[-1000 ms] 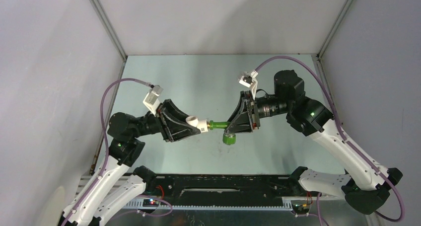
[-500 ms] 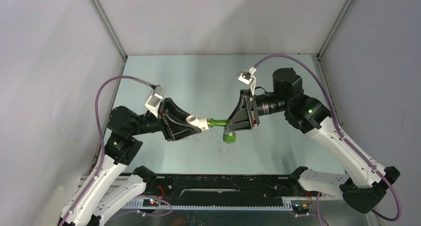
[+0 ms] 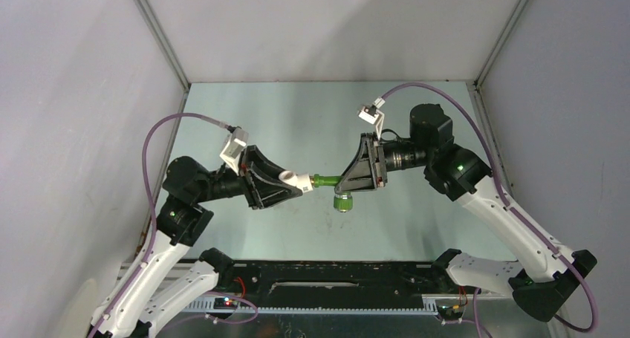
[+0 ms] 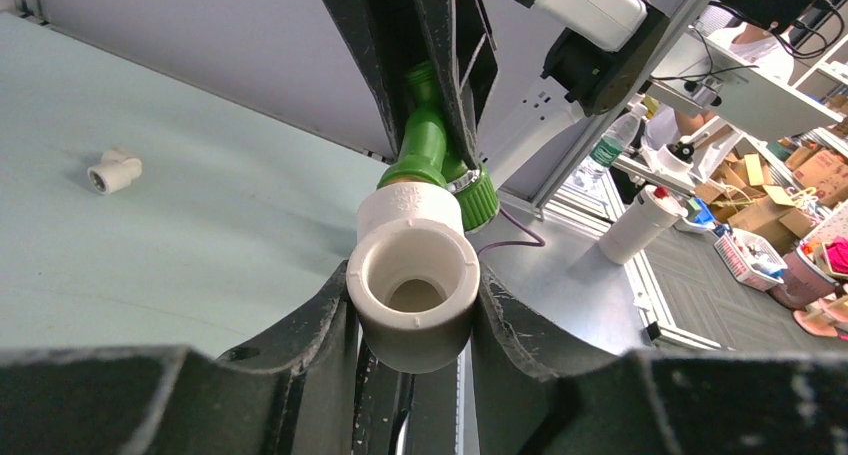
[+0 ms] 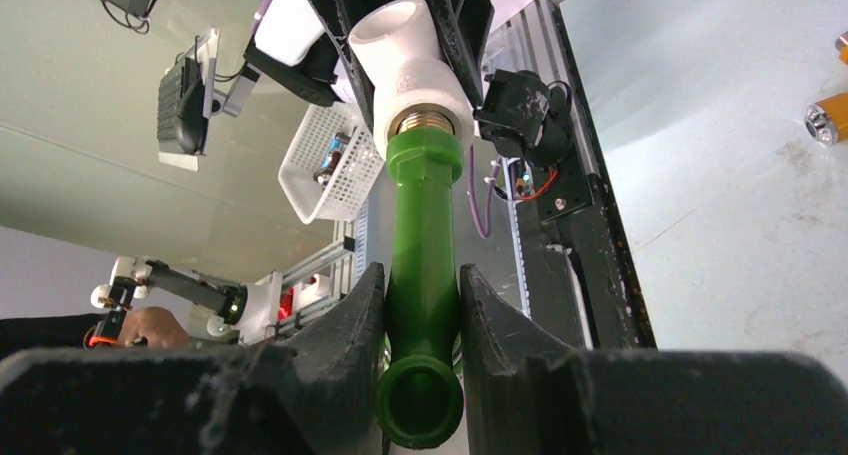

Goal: Install the water faucets

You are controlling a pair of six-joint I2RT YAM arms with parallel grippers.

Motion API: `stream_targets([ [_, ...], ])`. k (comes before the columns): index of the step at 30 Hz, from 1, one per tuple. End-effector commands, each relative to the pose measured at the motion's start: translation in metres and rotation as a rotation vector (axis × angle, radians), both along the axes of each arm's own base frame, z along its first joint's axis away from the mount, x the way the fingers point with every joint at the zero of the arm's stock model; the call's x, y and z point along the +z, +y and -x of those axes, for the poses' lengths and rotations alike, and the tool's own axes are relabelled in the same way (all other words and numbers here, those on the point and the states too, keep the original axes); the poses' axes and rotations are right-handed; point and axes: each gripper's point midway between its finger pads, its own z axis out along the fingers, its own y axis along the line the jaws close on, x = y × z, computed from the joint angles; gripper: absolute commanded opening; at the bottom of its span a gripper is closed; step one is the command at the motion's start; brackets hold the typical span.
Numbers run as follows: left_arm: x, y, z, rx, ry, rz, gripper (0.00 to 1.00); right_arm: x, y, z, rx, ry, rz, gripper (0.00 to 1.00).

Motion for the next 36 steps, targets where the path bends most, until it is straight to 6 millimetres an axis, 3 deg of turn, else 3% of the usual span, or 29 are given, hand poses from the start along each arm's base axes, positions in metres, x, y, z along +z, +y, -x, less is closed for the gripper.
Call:
stream_targets([
  [1,-0.012,-0.005,-0.002,-0.012,0.032,-0.035,0.00,0.033,0.010,-0.005,-0.024,-0.082,-0.143,0.20],
  [6,-0.016,-0.006,-0.007,0.011,0.059,-0.037,0.00,0.030,0.011,-0.010,-0.072,-0.052,-0.167,0.26],
  [12,-0.036,-0.010,-0.017,0.041,0.177,-0.083,0.00,0.016,0.015,-0.022,-0.128,0.030,-0.151,0.26],
  [22,-0.066,-0.011,-0.028,0.093,0.251,-0.113,0.00,0.007,-0.001,-0.049,-0.231,0.092,-0.188,0.30],
  [36,-0.078,-0.012,-0.032,0.114,0.278,-0.110,0.00,-0.033,0.008,-0.051,-0.198,0.195,-0.105,0.34],
])
